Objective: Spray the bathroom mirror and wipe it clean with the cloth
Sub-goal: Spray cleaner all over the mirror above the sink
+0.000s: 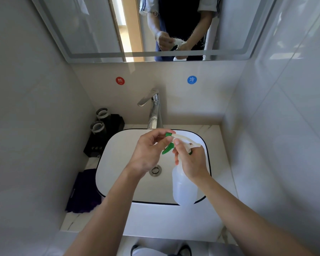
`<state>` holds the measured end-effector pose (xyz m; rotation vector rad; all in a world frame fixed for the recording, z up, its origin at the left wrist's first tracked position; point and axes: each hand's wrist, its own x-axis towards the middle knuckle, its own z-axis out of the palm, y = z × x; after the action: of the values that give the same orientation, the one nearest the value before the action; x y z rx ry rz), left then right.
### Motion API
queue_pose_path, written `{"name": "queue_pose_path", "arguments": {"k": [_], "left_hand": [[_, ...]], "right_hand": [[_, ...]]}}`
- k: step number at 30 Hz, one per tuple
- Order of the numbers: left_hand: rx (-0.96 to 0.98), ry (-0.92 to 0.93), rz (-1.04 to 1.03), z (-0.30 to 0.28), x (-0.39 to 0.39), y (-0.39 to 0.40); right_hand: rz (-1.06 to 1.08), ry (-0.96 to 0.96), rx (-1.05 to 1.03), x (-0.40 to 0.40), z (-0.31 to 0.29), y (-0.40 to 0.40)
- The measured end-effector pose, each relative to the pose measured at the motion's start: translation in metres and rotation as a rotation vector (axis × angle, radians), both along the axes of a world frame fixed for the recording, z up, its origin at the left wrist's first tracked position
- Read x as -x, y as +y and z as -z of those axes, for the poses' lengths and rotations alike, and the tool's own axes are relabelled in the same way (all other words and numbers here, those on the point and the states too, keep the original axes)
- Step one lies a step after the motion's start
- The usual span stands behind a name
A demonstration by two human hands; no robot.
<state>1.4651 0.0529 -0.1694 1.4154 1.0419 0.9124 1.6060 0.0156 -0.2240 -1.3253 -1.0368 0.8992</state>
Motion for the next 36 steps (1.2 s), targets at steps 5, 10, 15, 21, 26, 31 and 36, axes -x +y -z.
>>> {"name": "queue_pose_path", "arguments": {"k": [5,10,15,21,26,31,36], "left_hand": [[0.052,-0.007,-0.047,-0.001,-0.003,-0.005],[0.074,-0.02,-0.024,-0.006,-0.002,-0.011],[0.034,-0.049,0.004,-0.008,-0.002,-0.011],[0.022,-0.013,-0.059,-0.006,-0.007,-0.016],[0.011,0.043,-0.044,-0.007,-0.005,-0.016],[0.041,0.016,-0.018,-0.014,-0.005,-0.02],[-0.003,-0.024,-0.047,-0.012,-0.015,-0.026]], "right_hand": [[0.001,0.003,-0.001,0.001,-0.002,-0.002],[-0.011,0.009,-0.012,0.001,-0.004,-0.005],[-0.013,-0.002,-0.008,0.0,-0.004,-0.004],[-0.021,-0.008,-0.011,0.0,-0.003,-0.005],[-0.025,-0.011,-0.016,0.0,-0.003,-0.005],[-0.024,-0.039,-0.025,-0.002,-0.002,-0.006],[-0.029,-0.01,-0.029,0.0,-0.001,-0.004]]}}
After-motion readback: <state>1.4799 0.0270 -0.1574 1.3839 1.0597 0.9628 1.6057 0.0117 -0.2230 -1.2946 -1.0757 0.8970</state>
